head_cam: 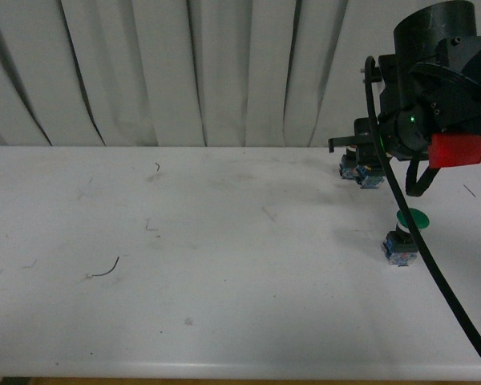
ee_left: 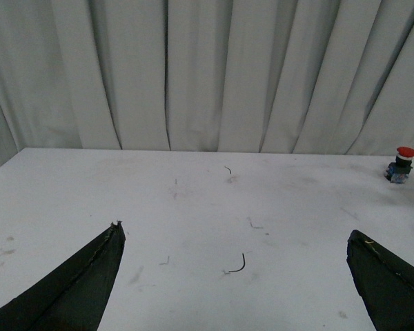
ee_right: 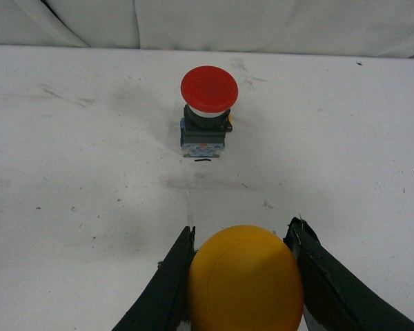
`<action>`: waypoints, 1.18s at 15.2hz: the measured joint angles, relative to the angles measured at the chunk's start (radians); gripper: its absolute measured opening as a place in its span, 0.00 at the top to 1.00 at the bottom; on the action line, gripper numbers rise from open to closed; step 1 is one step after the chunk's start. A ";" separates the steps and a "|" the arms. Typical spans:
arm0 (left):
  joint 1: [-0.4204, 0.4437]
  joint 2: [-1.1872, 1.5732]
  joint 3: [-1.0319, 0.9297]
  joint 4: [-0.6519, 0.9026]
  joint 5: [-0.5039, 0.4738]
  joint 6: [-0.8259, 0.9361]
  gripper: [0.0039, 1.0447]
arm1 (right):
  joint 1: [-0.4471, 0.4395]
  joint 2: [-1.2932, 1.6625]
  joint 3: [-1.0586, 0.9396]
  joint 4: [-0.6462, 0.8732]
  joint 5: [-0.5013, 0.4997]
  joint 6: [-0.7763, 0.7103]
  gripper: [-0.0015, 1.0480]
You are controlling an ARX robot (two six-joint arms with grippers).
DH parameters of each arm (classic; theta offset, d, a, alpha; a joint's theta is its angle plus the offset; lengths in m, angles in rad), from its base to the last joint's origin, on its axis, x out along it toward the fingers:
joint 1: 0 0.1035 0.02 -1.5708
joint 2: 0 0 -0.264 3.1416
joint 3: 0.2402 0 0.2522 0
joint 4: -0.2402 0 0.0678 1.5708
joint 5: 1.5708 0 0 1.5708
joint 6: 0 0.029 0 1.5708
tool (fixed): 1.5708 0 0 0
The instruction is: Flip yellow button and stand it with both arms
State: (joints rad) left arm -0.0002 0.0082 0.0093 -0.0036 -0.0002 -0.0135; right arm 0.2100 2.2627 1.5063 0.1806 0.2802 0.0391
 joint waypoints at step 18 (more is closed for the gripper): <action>0.000 0.000 0.000 0.000 0.000 0.000 0.06 | -0.012 0.190 0.210 -0.130 0.068 -0.037 0.66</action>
State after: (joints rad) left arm -0.0002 0.0082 0.0093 -0.0040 -0.0002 -0.0135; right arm 0.1982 2.4531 1.7161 0.0502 0.3477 0.0021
